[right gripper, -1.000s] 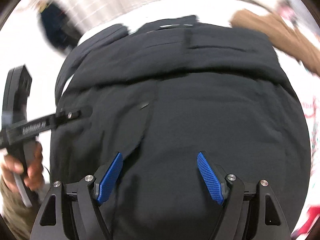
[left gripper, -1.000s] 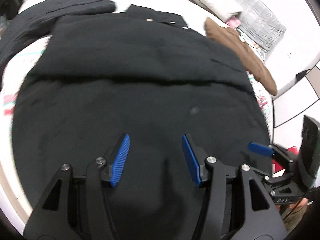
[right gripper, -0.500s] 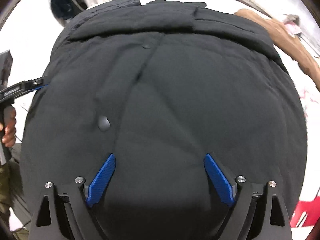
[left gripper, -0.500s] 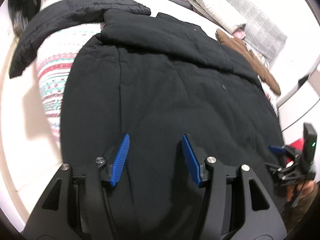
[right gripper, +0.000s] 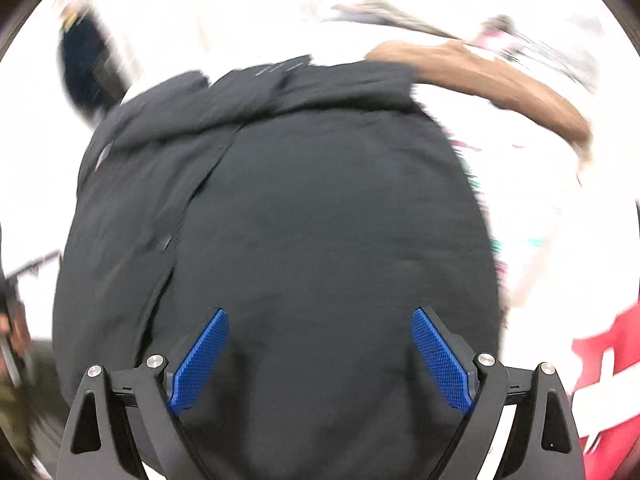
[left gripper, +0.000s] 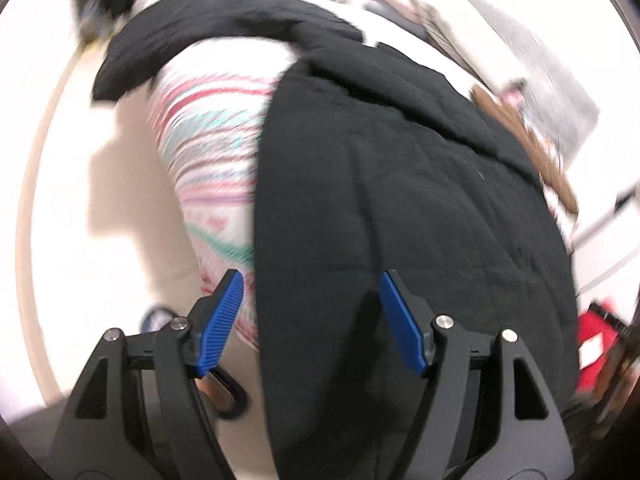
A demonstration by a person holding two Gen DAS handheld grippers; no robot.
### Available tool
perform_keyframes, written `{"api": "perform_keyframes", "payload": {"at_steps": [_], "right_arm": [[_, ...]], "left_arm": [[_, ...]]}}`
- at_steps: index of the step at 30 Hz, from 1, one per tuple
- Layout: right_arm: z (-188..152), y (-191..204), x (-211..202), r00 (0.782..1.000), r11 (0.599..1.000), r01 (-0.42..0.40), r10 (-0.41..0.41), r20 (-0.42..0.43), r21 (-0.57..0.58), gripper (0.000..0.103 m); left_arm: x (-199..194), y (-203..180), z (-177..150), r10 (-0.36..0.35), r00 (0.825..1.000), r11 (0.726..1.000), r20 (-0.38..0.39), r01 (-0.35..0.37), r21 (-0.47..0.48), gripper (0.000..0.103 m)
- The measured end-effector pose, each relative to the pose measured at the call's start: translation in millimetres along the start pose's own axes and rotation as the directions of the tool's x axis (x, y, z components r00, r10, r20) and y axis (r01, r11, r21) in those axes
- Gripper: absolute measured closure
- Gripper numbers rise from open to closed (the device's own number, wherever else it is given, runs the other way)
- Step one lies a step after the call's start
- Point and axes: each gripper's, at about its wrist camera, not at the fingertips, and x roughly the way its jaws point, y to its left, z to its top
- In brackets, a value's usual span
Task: Fold large clothes
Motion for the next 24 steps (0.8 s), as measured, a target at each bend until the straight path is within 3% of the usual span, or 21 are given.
{"api": "perform_keyframes", "payload": {"at_steps": [3, 7, 9, 10, 14, 20, 21, 22, 23, 24], "right_arm": [[0.5, -48.2, -9.2, 1.0, 0.98, -0.029, 0.029, 0.002, 0.195, 0.009], [-21.9, -105.3, -1.1, 0.992, 0.933, -0.007, 0.05, -0.112, 0.361, 0.009], [-37.0, -128.1, 7.7, 0.974, 0.883, -0.065, 0.157, -0.162, 0.465, 0.009], [-41.4, -137.7, 9.8, 0.961, 0.857, -0.114, 0.223, -0.163, 0.502, 0.009], [-53.2, -142.5, 21.3, 0.938, 0.841, -0.131, 0.277, -0.21, 0.526, 0.009], [-57.3, -139.0, 35.0, 0.909, 0.818, -0.166, 0.343, -0.235, 0.551, 0.011], [-57.3, -138.2, 36.1, 0.909, 0.819, -0.168, 0.344, -0.236, 0.549, 0.028], [-58.0, -136.8, 35.1, 0.908, 0.825, -0.173, 0.346, -0.238, 0.539, 0.043], [-58.2, -131.6, 36.4, 0.905, 0.835, -0.175, 0.346, -0.25, 0.522, 0.077], [-61.9, -131.6, 37.1, 0.903, 0.838, -0.174, 0.345, -0.255, 0.516, 0.091]], "left_arm": [[7.9, 29.4, -7.4, -0.12, 0.991, 0.984, -0.059, 0.111, -0.137, 0.031], [27.4, 43.3, -20.7, -0.29, 0.949, 0.936, -0.126, 0.254, -0.244, 0.03], [34.5, 45.2, -27.5, -0.342, 0.93, 0.914, -0.134, 0.296, -0.279, 0.029], [36.2, 45.0, -29.4, -0.343, 0.93, 0.912, -0.134, 0.296, -0.283, 0.027], [47.3, 50.4, -39.9, -0.362, 0.922, 0.891, -0.135, 0.3, -0.34, 0.025], [51.9, 57.2, -55.0, -0.47, 0.878, 0.811, -0.096, 0.386, -0.44, 0.028], [50.2, 54.3, -55.7, -0.477, 0.875, 0.81, -0.085, 0.399, -0.43, 0.033], [47.6, 49.8, -56.2, -0.482, 0.873, 0.814, -0.078, 0.413, -0.41, 0.05], [43.1, 45.4, -57.3, -0.485, 0.872, 0.818, -0.065, 0.426, -0.386, 0.067], [37.4, 41.0, -58.0, -0.482, 0.875, 0.828, -0.049, 0.436, -0.354, 0.075]]}}
